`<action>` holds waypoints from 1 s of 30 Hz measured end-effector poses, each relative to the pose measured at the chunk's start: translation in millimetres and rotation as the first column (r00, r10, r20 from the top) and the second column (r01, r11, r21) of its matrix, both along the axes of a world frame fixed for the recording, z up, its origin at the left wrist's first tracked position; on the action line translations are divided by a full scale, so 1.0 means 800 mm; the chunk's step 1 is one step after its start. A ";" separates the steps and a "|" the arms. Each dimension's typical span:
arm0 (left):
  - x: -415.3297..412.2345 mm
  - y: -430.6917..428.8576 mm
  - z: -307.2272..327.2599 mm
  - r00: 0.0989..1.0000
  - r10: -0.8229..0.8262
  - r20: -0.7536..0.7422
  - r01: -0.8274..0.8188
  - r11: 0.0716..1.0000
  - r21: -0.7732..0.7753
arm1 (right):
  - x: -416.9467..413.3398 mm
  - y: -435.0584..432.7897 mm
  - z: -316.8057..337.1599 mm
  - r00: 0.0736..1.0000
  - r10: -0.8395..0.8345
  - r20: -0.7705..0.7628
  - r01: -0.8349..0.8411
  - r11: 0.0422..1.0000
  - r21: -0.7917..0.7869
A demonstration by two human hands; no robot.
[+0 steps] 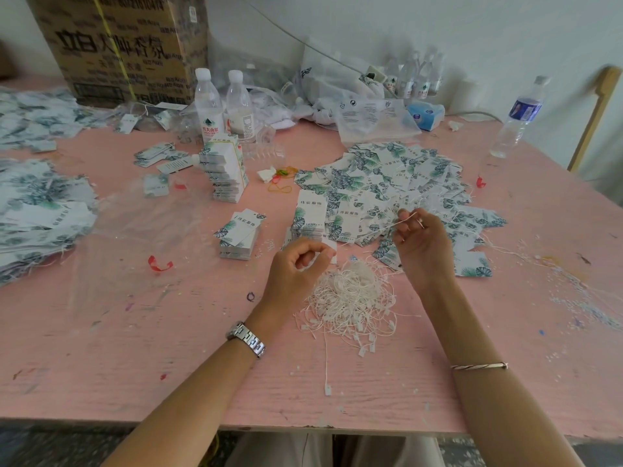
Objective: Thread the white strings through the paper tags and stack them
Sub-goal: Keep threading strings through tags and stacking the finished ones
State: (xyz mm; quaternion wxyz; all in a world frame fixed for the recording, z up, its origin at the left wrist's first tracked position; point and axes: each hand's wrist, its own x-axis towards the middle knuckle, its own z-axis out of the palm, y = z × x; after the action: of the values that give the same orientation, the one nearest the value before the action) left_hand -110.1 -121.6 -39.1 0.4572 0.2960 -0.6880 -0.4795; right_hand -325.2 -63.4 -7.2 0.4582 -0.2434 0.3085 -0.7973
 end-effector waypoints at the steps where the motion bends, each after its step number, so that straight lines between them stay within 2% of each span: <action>1: 0.000 0.000 0.000 1.000 0.006 -0.001 -0.006 1.000 0.008 | -0.001 0.000 0.000 1.000 -0.011 0.025 0.011 1.000 -0.002; 5: 0.001 -0.002 -0.001 1.000 0.012 -0.008 -0.012 0.999 0.033 | -0.005 0.000 0.001 0.998 -0.059 0.009 0.058 0.998 0.025; 7: 0.001 -0.001 -0.001 0.999 0.009 -0.035 -0.007 0.999 0.046 | -0.006 0.001 0.002 0.979 -0.124 -0.162 0.142 0.984 0.103; 9: 0.002 0.001 0.001 0.998 0.009 -0.063 -0.007 0.999 0.036 | -0.003 0.003 -0.001 0.878 -0.193 -0.438 0.300 0.935 0.189; 12: 0.001 0.000 0.001 0.996 0.030 -0.082 -0.030 1.000 0.007 | 0.008 0.001 -0.009 0.632 -0.184 -0.753 0.495 0.843 0.210; 13: 0.000 0.000 0.000 0.997 0.033 -0.076 -0.034 0.999 -0.008 | 0.012 0.000 -0.013 0.517 -0.143 -0.844 0.547 0.814 0.197; 14: -0.001 0.000 -0.001 0.997 0.034 -0.063 -0.036 0.999 -0.027 | 0.017 -0.001 -0.017 0.360 -0.075 -0.930 0.612 0.772 0.174; 16: -0.003 -0.001 -0.005 0.999 0.034 -0.032 -0.036 0.997 -0.072 | 0.029 -0.002 -0.022 0.063 0.049 -0.997 0.688 0.721 0.079; 17: -0.005 0.000 -0.006 0.999 0.035 -0.021 -0.037 0.995 -0.092 | 0.034 -0.002 -0.023 -0.006 0.040 -0.999 0.666 0.746 0.026; 18: -0.005 0.000 -0.007 0.999 0.039 -0.013 -0.040 0.993 -0.109 | 0.041 -0.001 -0.021 -0.011 -0.012 -1.000 0.602 0.798 -0.016; 20: -0.006 0.000 -0.007 0.999 0.049 -0.003 -0.048 0.988 -0.149 | 0.055 0.004 -0.017 0.123 -0.097 -0.988 0.388 0.921 -0.043; 22: -0.006 -0.001 -0.009 0.997 0.076 0.022 -0.070 0.978 -0.198 | 0.068 0.006 -0.014 0.252 -0.024 -0.967 0.195 0.980 0.026; 25: -0.007 -0.003 -0.010 0.992 0.119 0.048 -0.105 0.966 -0.237 | 0.076 0.005 -0.016 0.301 0.087 -0.950 0.078 0.990 0.115; 30: -0.006 -0.003 -0.010 0.991 0.130 0.042 -0.115 0.957 -0.266 | 0.074 0.004 -0.018 0.447 0.117 -0.887 0.019 0.990 0.141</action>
State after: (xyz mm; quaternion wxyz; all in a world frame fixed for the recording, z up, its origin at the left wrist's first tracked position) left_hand -114.8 -123.8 -47.3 0.5009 0.2887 -0.7391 -0.3457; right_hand -266.0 -60.1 -21.8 0.2655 -0.6041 0.5470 -0.5151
